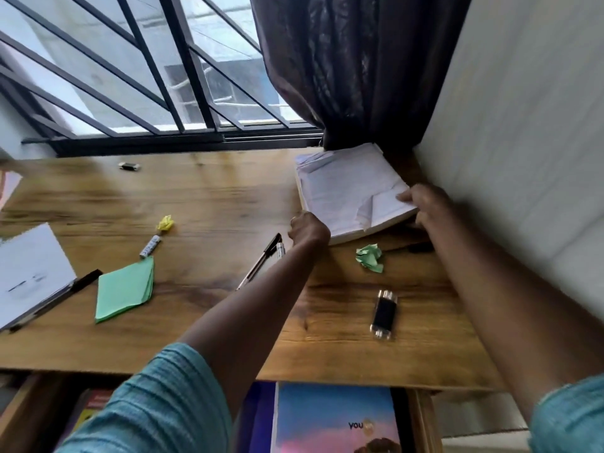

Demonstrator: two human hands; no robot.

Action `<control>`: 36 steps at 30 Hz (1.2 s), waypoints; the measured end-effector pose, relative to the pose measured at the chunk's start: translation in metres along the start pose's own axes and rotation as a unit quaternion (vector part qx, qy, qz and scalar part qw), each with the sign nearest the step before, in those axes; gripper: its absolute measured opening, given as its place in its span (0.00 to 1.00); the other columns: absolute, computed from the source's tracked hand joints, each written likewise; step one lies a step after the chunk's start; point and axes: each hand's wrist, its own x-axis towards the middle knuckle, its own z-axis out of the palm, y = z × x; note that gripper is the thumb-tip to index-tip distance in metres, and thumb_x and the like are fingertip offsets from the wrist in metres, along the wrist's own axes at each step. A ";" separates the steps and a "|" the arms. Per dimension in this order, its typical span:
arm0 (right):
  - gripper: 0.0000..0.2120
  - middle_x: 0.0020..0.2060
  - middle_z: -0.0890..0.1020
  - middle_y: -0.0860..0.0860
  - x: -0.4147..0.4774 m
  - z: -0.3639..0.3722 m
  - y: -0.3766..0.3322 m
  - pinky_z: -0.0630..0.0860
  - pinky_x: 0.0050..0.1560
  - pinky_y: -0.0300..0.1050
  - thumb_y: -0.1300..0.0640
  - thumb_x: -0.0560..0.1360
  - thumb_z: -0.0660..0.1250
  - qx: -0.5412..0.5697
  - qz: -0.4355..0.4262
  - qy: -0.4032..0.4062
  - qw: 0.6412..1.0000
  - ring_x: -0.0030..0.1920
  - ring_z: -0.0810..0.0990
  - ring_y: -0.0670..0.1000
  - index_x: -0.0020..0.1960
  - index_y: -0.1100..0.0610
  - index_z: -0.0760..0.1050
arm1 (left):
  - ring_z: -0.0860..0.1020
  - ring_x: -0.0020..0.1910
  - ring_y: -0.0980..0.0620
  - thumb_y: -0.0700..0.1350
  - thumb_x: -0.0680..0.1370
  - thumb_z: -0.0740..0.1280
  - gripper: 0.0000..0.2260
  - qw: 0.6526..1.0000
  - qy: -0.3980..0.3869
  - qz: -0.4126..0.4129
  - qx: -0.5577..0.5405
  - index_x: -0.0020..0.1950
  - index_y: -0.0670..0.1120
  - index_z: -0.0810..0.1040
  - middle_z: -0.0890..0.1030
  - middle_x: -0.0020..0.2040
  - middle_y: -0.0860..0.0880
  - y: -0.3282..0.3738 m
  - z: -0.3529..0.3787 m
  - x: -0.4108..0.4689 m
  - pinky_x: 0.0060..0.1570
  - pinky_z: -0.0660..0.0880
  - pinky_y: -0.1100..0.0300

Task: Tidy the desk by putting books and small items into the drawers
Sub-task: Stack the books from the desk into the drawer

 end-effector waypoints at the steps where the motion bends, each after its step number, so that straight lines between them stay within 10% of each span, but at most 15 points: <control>1: 0.10 0.58 0.78 0.57 -0.005 0.003 -0.001 0.74 0.56 0.56 0.66 0.74 0.64 0.076 0.017 -0.033 0.996 0.56 0.76 0.55 0.56 0.63 0.75 | 0.69 0.68 0.41 0.35 0.78 0.58 0.18 1.000 0.000 0.000 -0.005 0.69 0.38 0.69 0.71 0.68 0.39 -0.001 -0.001 -0.001 0.65 0.69 0.54; 7: 0.26 0.54 0.79 0.58 0.004 0.024 -0.005 0.79 0.31 0.49 0.72 0.67 0.64 0.201 -0.058 -0.054 0.976 0.50 0.80 0.58 0.64 0.60 0.70 | 0.70 0.68 0.40 0.40 0.79 0.59 0.17 0.999 -0.004 0.017 -0.034 0.67 0.37 0.70 0.72 0.67 0.38 -0.006 -0.015 -0.010 0.65 0.68 0.53; 17: 0.25 0.55 0.78 0.60 -0.148 0.031 -0.069 0.78 0.54 0.52 0.74 0.66 0.65 0.223 -0.210 0.023 0.952 0.54 0.79 0.58 0.62 0.62 0.71 | 0.58 0.75 0.45 0.54 0.77 0.66 0.33 0.911 0.074 0.389 0.118 0.76 0.42 0.58 0.61 0.75 0.44 -0.009 -0.117 -0.094 0.72 0.54 0.56; 21: 0.18 0.45 0.77 0.57 -0.204 0.041 -0.085 0.79 0.48 0.48 0.72 0.65 0.68 0.230 -0.229 0.030 0.945 0.46 0.79 0.56 0.53 0.61 0.73 | 0.74 0.62 0.39 0.47 0.77 0.66 0.24 0.919 0.194 0.339 0.060 0.71 0.45 0.65 0.74 0.66 0.43 -0.015 -0.147 -0.134 0.57 0.72 0.49; 28: 0.12 0.49 0.81 0.63 -0.312 0.060 -0.097 0.78 0.50 0.52 0.69 0.68 0.66 0.132 -0.332 0.051 0.932 0.48 0.80 0.62 0.51 0.62 0.72 | 0.81 0.51 0.36 0.43 0.80 0.56 0.21 0.884 0.305 0.318 0.157 0.74 0.49 0.60 0.82 0.53 0.39 -0.048 -0.207 -0.194 0.47 0.76 0.48; 33: 0.15 0.48 0.80 0.57 -0.403 0.065 -0.084 0.80 0.47 0.53 0.59 0.71 0.67 0.075 -0.375 -0.052 0.922 0.44 0.81 0.56 0.56 0.61 0.71 | 0.81 0.47 0.36 0.45 0.81 0.55 0.18 0.860 0.353 0.337 0.152 0.72 0.49 0.66 0.83 0.50 0.39 -0.109 -0.239 -0.238 0.43 0.75 0.49; 36: 0.15 0.44 0.79 0.57 -0.459 0.070 -0.063 0.79 0.43 0.50 0.56 0.72 0.70 0.136 -0.304 -0.268 0.904 0.42 0.80 0.56 0.55 0.58 0.69 | 0.80 0.50 0.35 0.46 0.79 0.61 0.13 0.902 0.335 0.264 -0.073 0.61 0.43 0.76 0.83 0.50 0.37 -0.150 -0.259 -0.277 0.47 0.75 0.48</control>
